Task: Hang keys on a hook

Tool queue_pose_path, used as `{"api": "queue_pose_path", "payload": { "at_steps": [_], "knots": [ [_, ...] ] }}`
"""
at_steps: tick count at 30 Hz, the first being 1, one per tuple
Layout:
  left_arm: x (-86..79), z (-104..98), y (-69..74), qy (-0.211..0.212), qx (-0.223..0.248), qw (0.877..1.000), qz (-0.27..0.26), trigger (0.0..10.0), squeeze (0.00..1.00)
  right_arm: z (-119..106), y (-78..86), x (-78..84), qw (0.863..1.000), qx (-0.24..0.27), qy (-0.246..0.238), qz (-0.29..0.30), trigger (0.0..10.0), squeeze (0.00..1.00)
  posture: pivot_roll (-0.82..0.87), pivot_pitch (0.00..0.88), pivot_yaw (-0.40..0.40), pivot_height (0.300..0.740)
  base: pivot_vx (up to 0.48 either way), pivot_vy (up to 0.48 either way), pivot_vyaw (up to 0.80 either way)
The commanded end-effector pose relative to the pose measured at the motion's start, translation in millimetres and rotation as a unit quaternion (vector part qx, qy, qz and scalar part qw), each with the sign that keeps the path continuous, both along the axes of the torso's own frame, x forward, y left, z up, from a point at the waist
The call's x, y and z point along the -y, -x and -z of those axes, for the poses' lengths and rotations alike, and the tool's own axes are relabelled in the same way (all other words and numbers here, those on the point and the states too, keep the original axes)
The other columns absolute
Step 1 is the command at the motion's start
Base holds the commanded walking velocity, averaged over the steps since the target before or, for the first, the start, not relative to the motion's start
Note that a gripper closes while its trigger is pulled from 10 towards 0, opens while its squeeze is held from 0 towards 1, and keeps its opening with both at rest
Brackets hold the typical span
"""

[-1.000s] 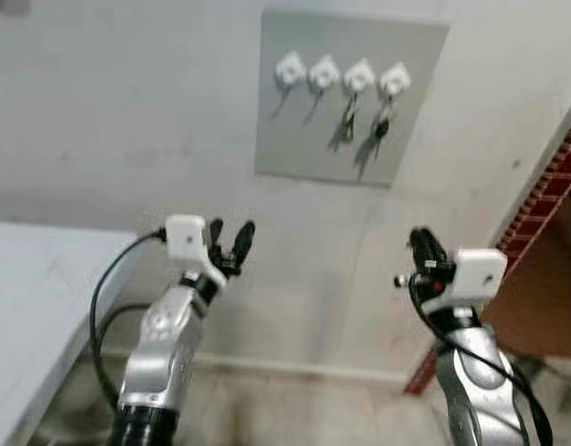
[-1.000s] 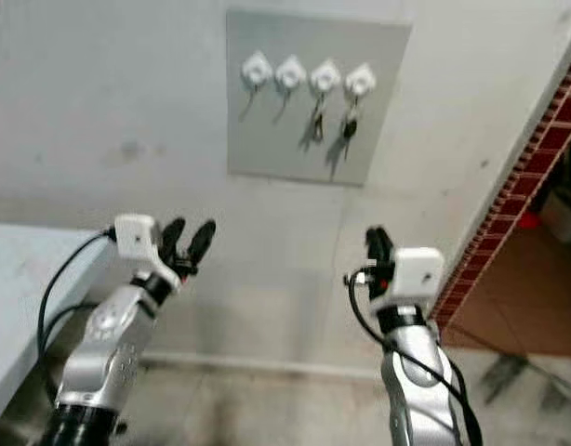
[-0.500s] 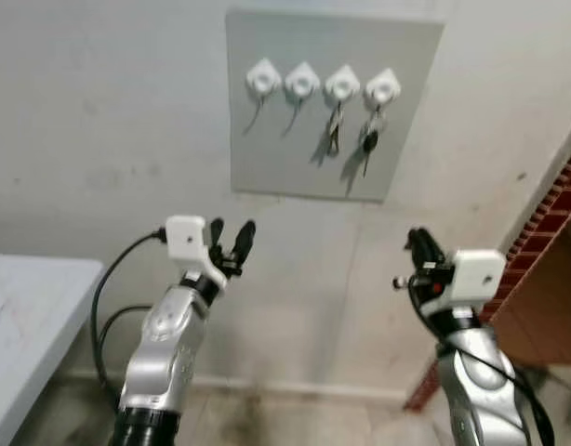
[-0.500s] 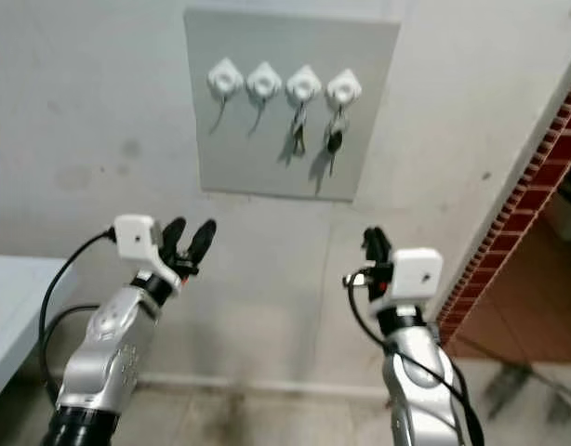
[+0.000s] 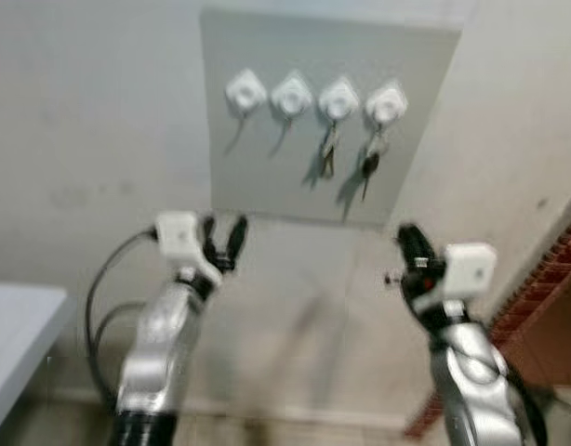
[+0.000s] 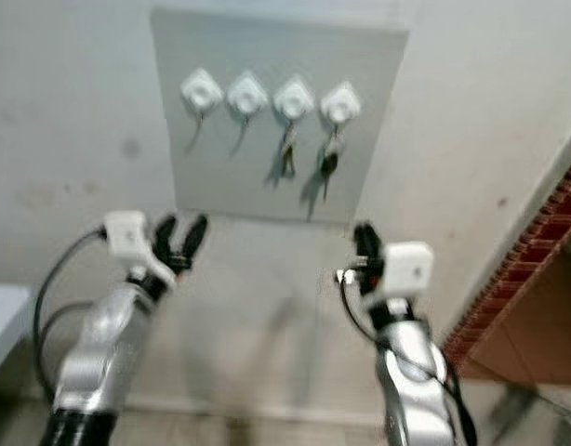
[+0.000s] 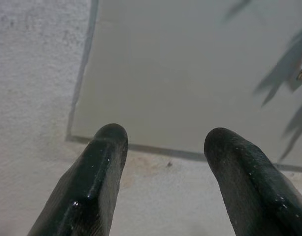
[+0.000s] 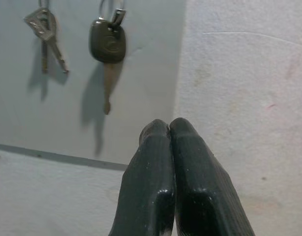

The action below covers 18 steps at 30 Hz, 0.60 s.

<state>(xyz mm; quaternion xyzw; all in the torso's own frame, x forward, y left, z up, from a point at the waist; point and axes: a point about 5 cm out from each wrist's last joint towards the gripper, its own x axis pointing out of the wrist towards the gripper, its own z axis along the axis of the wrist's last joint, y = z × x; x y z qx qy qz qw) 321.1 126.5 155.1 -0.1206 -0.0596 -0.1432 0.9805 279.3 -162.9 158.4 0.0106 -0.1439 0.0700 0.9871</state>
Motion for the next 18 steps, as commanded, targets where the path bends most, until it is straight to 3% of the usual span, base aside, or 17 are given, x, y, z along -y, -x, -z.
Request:
{"api": "queue_pose_path", "payload": {
  "at_steps": [1, 11, 18],
  "knots": [
    [-4.4, -9, -0.5, -0.007, 0.019, 1.0, 0.003, 10.0, 0.0, -7, -4.3, -11.0, 0.999, 0.007, 0.007, -0.039, 10.0, 0.0, -0.04, 0.0, -0.049, 0.74, 0.0, 0.0, 0.0],
    [8.2, -28, -3.2, -0.029, 0.051, 0.997, 0.043, 10.0, 0.0, -18, -15.9, -23.8, 0.993, 0.013, 0.038, -0.114, 10.0, 0.0, -0.04, 0.0, -0.049, 0.74, 0.0, 0.0, 0.0],
    [24.0, -40, -3.8, -0.026, 0.063, 0.995, 0.077, 10.0, 0.0, -20, -25.0, -42.7, 0.986, 0.012, 0.037, -0.162, 10.0, 0.0, -0.03, 0.0, -0.052, 0.74, 0.0, 0.0, 0.0]
  ]
}}
